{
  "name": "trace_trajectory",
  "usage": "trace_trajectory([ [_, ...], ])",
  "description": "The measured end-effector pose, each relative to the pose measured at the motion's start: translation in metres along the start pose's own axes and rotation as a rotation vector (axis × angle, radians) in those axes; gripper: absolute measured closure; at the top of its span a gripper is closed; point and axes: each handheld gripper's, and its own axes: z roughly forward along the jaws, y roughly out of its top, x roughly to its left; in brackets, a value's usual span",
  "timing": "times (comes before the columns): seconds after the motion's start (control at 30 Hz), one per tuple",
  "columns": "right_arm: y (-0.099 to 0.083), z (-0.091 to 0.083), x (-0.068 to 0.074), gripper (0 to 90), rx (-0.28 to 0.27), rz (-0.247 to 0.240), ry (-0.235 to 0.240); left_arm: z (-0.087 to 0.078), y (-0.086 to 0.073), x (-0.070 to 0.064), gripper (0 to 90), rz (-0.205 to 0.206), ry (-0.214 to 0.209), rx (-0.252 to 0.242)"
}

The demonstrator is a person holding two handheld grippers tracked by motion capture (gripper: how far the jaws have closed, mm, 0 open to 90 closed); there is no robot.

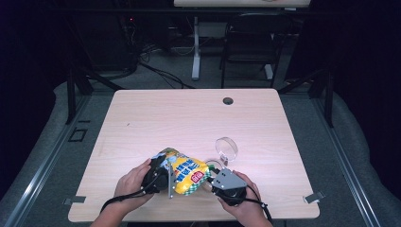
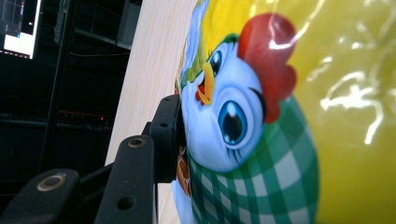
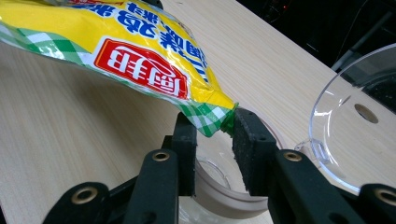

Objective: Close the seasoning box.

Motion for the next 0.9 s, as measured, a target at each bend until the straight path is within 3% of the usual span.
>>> trace_trajectory([
  [0.53, 0.0007, -0.0029, 0.0034, 78.9, 0.003, -0.035, -0.003, -0.0013, 0.0010, 0.0007, 59.9, 0.009, 0.005, 0.000],
  [0.9, 0.0015, -0.0039, 0.0085, 81.4, 0.009, -0.104, -0.051, -0.0020, 0.0043, 0.0025, 59.9, 0.024, 0.020, 0.002],
])
